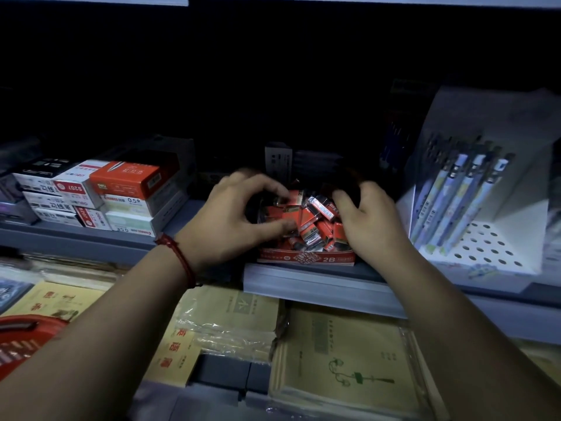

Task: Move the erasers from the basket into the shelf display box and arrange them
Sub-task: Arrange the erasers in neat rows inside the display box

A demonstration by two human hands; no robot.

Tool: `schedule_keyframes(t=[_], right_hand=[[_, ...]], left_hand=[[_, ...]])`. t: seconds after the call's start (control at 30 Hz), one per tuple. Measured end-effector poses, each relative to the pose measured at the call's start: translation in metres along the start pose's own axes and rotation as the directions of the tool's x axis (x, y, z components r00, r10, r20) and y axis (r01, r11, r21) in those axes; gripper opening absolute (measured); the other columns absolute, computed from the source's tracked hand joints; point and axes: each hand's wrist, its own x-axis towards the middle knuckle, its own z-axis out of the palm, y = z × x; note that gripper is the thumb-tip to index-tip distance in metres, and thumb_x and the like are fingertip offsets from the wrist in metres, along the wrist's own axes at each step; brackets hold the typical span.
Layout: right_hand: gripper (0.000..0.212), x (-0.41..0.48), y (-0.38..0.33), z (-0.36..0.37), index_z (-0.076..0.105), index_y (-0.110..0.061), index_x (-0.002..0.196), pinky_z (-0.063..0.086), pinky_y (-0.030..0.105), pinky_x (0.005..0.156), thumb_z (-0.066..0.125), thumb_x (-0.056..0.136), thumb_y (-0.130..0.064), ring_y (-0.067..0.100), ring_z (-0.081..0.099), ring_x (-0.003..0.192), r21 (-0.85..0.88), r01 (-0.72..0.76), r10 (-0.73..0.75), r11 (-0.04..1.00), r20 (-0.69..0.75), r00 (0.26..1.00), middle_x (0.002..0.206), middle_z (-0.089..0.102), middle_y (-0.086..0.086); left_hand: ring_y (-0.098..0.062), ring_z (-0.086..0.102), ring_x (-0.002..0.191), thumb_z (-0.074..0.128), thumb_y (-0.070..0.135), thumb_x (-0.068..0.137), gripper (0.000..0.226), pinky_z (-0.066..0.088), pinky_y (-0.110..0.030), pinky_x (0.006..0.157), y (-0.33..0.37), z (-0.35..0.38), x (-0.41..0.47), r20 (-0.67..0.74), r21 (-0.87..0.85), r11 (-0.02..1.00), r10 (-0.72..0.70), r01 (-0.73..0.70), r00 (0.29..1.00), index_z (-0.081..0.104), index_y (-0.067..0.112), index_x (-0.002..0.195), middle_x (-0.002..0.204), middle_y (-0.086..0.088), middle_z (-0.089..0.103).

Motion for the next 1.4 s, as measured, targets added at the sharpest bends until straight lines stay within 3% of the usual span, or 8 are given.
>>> schedule_keyframes(t=[0.13,0.3,0.5,0.6,0.9,1.1,1.27,1.4], right_hand=[[0.033,-0.008,-0.002,-0.004,0.048,-0.016,0.128,0.04,0.032,0.076,0.049,0.101,-0.034,0.02,0.053,0.095,-0.151,0.064,-0.054,0.986,0.067,0.996,0.108,0.048,0.002],[0.043,-0.016,-0.005,-0.009,0.046,-0.025,0.139,0.043,0.03,0.08,0.056,0.097,-0.027,0.011,0.051,0.089,-0.153,0.16,-0.145,0.975,0.104,0.984,0.113,0.044,-0.003],[0.048,-0.015,-0.002,-0.011,0.055,-0.025,0.133,0.038,0.016,0.074,0.069,0.088,-0.036,0.007,0.051,0.091,-0.205,0.122,-0.105,0.971,0.09,0.99,0.11,0.046,-0.005],[0.046,-0.014,-0.002,-0.009,0.061,-0.026,0.126,0.033,0.004,0.068,0.074,0.084,-0.038,0.002,0.049,0.083,-0.223,0.145,-0.129,0.964,0.087,0.988,0.105,0.048,-0.006],[0.075,-0.009,-0.002,-0.002,0.052,-0.03,0.133,0.036,0.026,0.091,0.077,0.069,-0.063,0.016,0.04,0.121,-0.226,0.098,-0.056,0.969,0.183,0.982,0.116,0.043,-0.003],[0.063,0.002,0.0,0.008,0.062,-0.025,0.124,0.052,0.041,0.093,0.073,0.075,-0.062,0.023,0.058,0.11,-0.19,0.093,-0.07,0.977,0.123,0.99,0.117,0.064,0.003],[0.044,0.001,0.003,0.007,0.063,-0.016,0.109,0.052,0.036,0.079,0.071,0.084,-0.051,0.019,0.06,0.091,-0.189,0.105,-0.096,0.976,0.053,0.994,0.102,0.065,0.005],[0.049,-0.009,-0.001,0.002,0.058,-0.018,0.122,0.042,0.032,0.079,0.071,0.085,-0.048,0.019,0.05,0.101,-0.264,0.158,-0.155,0.951,0.034,0.987,0.105,0.053,0.003]], left_hand=[[-0.012,0.05,0.121,0.059,0.084,0.057,0.075,0.042,-0.046,0.109,0.006,0.002,-0.005,0.061,0.066,0.998,-0.002,-0.002,0.998,0.062,0.046,0.121,0.12,0.018,0.051],[-0.012,0.055,0.113,0.057,0.089,0.052,0.081,0.046,-0.044,0.104,0.006,-0.006,-0.006,0.078,0.159,0.987,-0.039,0.027,0.996,0.062,0.046,0.12,0.115,0.015,0.052],[-0.002,0.056,0.11,0.083,0.055,0.063,0.064,0.036,0.0,0.077,0.002,-0.015,-0.002,0.163,0.057,0.997,-0.057,0.048,0.985,0.069,0.03,0.12,0.122,0.014,0.057],[-0.006,0.056,0.11,0.079,0.059,0.062,0.073,0.039,-0.007,0.079,0.003,-0.014,0.001,0.153,0.117,0.993,-0.048,0.03,0.987,0.068,0.026,0.125,0.125,0.01,0.057],[-0.003,0.056,0.103,0.063,0.063,0.071,0.072,0.033,0.002,0.081,0.003,-0.014,-0.003,0.122,0.17,0.981,0.072,-0.093,0.99,0.069,0.016,0.125,0.126,0.0,0.066],[-0.012,0.064,0.111,0.068,0.051,0.079,0.053,0.05,-0.023,0.096,-0.006,-0.009,-0.004,0.047,0.139,0.988,0.064,-0.07,0.997,0.071,0.016,0.119,0.123,0.0,0.069],[-0.004,0.064,0.093,0.077,0.045,0.078,0.047,0.046,-0.008,0.079,-0.004,-0.005,-0.007,0.006,0.056,0.997,-0.055,0.055,0.998,0.07,0.023,0.119,0.116,0.006,0.065],[-0.009,0.071,0.083,0.082,0.037,0.076,0.049,0.056,-0.026,0.078,-0.005,-0.006,-0.011,0.084,-0.222,0.93,-0.281,0.293,0.956,0.065,0.027,0.121,0.104,0.005,0.068]])
